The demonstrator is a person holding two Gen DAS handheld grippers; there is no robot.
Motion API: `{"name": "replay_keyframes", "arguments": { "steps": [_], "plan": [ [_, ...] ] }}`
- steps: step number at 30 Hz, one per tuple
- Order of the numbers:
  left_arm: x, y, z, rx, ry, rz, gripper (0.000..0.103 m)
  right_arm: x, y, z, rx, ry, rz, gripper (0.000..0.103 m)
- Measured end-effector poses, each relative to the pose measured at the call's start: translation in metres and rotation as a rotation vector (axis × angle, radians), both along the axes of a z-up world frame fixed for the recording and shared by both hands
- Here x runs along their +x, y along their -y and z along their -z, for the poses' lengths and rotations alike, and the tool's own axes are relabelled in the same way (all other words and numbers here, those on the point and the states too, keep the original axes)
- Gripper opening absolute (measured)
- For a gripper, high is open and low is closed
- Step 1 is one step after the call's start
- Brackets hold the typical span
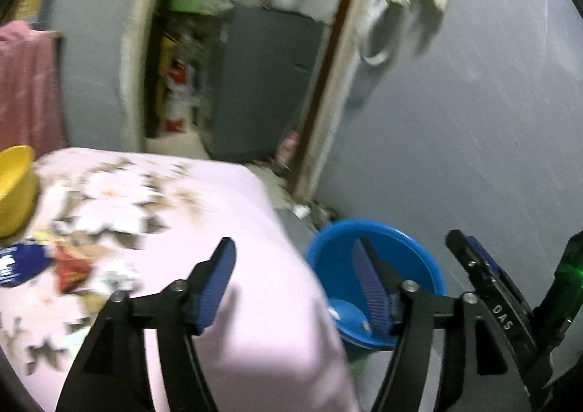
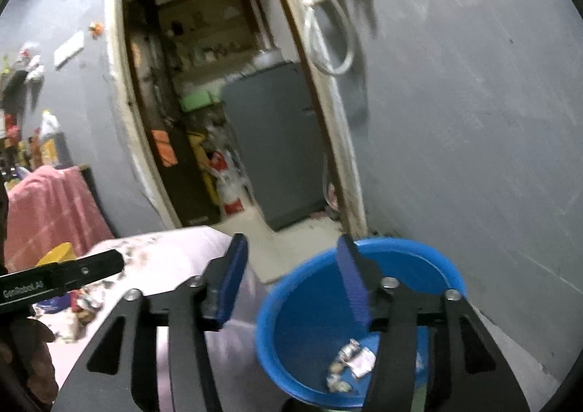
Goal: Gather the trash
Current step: 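Carry both items over the blue basin and open both tools to drop them, then move both tools back over the trash on the table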
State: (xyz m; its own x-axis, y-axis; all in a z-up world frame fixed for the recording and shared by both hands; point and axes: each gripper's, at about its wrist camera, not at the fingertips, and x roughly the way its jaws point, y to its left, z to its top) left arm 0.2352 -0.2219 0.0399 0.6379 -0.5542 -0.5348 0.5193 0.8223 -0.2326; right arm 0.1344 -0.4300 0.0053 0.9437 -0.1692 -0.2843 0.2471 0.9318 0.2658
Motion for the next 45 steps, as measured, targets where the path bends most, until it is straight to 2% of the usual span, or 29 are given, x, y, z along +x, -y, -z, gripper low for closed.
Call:
{"name": "replay_keyframes", "arguments": {
  "steps": [2,3,5,7,10,12,17,24,28,31,35,39,45],
  "plan": [
    [-0.005,-0.024,-0.007,-0.007,0.033,-0.06,0.086,0.002,-0.013,-0.005,0.006,0.033,-0.041,0.057],
    [-0.008,-0.038,-0.01,-0.01,0.057,-0.1,0.092,0.003,-0.018,-0.007,0.009,0.047,-0.059,0.067],
    [-0.016,-0.059,-0.014,-0.01,0.094,-0.155,0.096,0.002,-0.03,-0.01,0.007,0.084,-0.093,0.08],
    [-0.022,-0.079,-0.016,-0.002,0.131,-0.215,0.097,0.0,-0.044,-0.015,-0.003,0.125,-0.127,0.082],
    [-0.035,-0.101,-0.018,0.007,0.174,-0.284,0.097,-0.003,-0.062,-0.02,-0.013,0.182,-0.175,0.091],
    [-0.045,-0.114,-0.017,0.013,0.202,-0.326,0.097,-0.004,-0.075,-0.023,-0.023,0.221,-0.202,0.103],
    [-0.07,-0.149,-0.018,0.067,0.292,-0.398,0.097,-0.004,-0.104,-0.025,-0.066,0.26,-0.277,0.103],
    [-0.08,-0.186,-0.009,0.117,0.357,-0.459,0.097,0.003,-0.136,-0.019,-0.099,0.232,-0.357,0.103],
    [-0.079,-0.203,0.0,0.138,0.347,-0.482,0.097,0.007,-0.155,-0.015,-0.132,0.208,-0.401,0.103],
    [-0.078,-0.217,0.007,0.153,0.33,-0.496,0.097,0.01,-0.173,-0.012,-0.202,0.179,-0.44,0.103],
    [-0.068,-0.233,0.015,0.158,0.269,-0.508,0.097,0.015,-0.191,-0.011,-0.266,0.134,-0.488,0.103],
    [-0.049,-0.246,0.021,0.149,0.178,-0.531,0.097,0.033,-0.207,-0.007,-0.311,0.018,-0.533,0.103],
    [-0.018,-0.254,0.029,0.137,0.063,-0.552,0.096,0.06,-0.226,0.007,-0.273,-0.181,-0.635,0.103]
  ]
}}
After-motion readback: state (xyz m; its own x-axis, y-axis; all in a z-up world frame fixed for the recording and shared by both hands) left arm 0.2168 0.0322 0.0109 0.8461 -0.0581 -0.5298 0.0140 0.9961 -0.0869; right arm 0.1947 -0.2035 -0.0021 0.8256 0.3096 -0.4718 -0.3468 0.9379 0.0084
